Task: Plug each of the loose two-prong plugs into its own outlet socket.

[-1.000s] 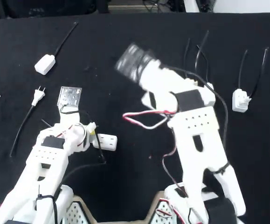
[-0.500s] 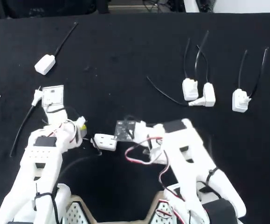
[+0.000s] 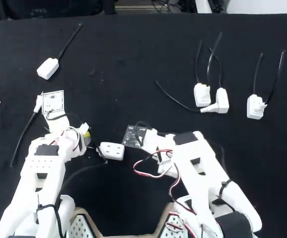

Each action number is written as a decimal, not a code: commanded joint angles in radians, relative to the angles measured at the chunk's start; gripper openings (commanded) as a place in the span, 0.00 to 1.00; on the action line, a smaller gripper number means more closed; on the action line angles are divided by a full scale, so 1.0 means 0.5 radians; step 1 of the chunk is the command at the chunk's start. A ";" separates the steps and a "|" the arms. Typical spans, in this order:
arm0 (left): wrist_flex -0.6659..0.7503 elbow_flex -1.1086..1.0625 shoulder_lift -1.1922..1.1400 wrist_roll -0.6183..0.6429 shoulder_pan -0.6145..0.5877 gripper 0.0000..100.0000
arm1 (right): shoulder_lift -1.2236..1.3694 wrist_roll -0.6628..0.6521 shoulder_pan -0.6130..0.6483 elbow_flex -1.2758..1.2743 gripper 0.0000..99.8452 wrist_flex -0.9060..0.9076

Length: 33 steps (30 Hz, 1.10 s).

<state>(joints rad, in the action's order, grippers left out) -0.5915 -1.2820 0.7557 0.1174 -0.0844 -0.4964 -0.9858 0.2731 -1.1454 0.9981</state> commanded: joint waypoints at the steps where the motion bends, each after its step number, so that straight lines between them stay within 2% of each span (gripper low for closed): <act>1: 0.021 0.041 0.009 0.012 -0.008 0.22 | -0.063 0.021 0.028 0.035 0.02 0.015; 3: 0.021 0.041 0.009 0.012 -0.008 0.22 | -0.063 0.031 0.018 0.078 0.02 0.025; 5: 0.021 0.041 0.009 0.012 -0.008 0.22 | -0.066 0.153 0.018 0.133 0.01 0.025; 10: 0.021 0.041 0.009 0.012 -0.008 0.22 | -0.008 0.758 0.031 0.256 0.01 0.031; 14: 0.021 0.044 0.009 0.012 -0.008 0.22 | 0.103 0.740 0.052 0.229 0.02 0.034; 19: 0.021 0.044 0.009 0.012 -0.014 0.22 | 0.186 0.733 0.209 0.170 0.12 0.034; 27: 0.021 0.041 0.009 0.006 -0.017 0.22 | 0.035 0.733 0.258 0.152 0.09 0.018; 31: 0.021 0.041 0.009 0.006 -0.017 0.22 | -0.044 0.733 0.255 0.143 0.01 0.034; 33: 0.018 0.041 0.009 0.006 -0.017 0.22 | -0.075 0.733 0.212 0.149 0.01 0.061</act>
<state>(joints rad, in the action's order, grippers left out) -0.5915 -1.2820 0.7557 0.1174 -0.0844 -0.4764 -0.6237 0.3897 -1.0748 1.0042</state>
